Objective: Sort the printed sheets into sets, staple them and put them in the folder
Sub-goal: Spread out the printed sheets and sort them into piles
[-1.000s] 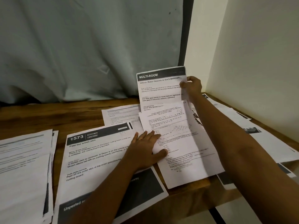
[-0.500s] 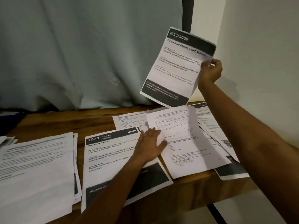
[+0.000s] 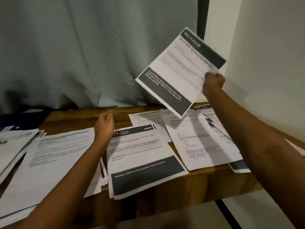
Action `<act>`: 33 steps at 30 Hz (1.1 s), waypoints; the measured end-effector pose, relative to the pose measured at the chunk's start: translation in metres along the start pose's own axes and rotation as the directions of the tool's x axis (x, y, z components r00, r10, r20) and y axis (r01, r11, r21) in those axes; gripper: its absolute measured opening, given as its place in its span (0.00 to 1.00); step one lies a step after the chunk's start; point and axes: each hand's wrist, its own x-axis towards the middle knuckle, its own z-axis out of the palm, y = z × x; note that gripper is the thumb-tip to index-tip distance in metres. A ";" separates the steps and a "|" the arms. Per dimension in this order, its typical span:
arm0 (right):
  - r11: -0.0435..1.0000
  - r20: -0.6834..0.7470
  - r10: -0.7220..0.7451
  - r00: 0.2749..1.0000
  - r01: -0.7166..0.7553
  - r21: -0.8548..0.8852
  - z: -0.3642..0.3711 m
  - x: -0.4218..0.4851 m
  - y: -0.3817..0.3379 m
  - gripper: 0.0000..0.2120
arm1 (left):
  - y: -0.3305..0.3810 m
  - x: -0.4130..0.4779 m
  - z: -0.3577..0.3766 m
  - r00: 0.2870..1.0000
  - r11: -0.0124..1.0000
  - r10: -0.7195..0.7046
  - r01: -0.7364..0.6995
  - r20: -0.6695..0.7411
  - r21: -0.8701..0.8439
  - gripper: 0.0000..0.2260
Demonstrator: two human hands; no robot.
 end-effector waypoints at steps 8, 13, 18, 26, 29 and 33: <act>0.848 0.332 0.279 0.901 -0.068 -0.526 0.012 -0.062 0.083 0.08 | -0.010 -0.005 -0.021 1.000 1.000 -0.019 0.019 0.001 -0.023 0.22; 0.675 0.462 0.219 0.859 0.209 -0.708 0.005 -0.118 0.129 0.11 | -0.022 -0.006 -0.021 0.972 0.964 0.213 -0.225 0.097 0.141 0.19; 0.584 0.581 0.152 0.799 0.402 -0.705 -0.003 -0.146 0.152 0.14 | -0.045 -0.008 -0.010 0.841 0.821 0.327 -0.478 0.431 0.312 0.22; 0.240 0.686 0.180 0.705 0.645 -0.726 -0.002 -0.152 0.167 0.20 | -0.049 -0.008 0.020 0.716 0.677 0.261 -0.614 0.647 0.406 0.25; 0.172 0.702 0.193 0.685 0.681 -0.712 0.003 -0.152 0.162 0.24 | -0.052 -0.002 0.031 0.705 0.627 0.266 -0.644 0.657 0.437 0.25; 0.214 0.649 0.129 0.750 0.618 -0.756 0.016 -0.126 0.152 0.24 | -0.061 0.007 0.042 0.715 0.567 0.183 -0.637 0.675 0.521 0.27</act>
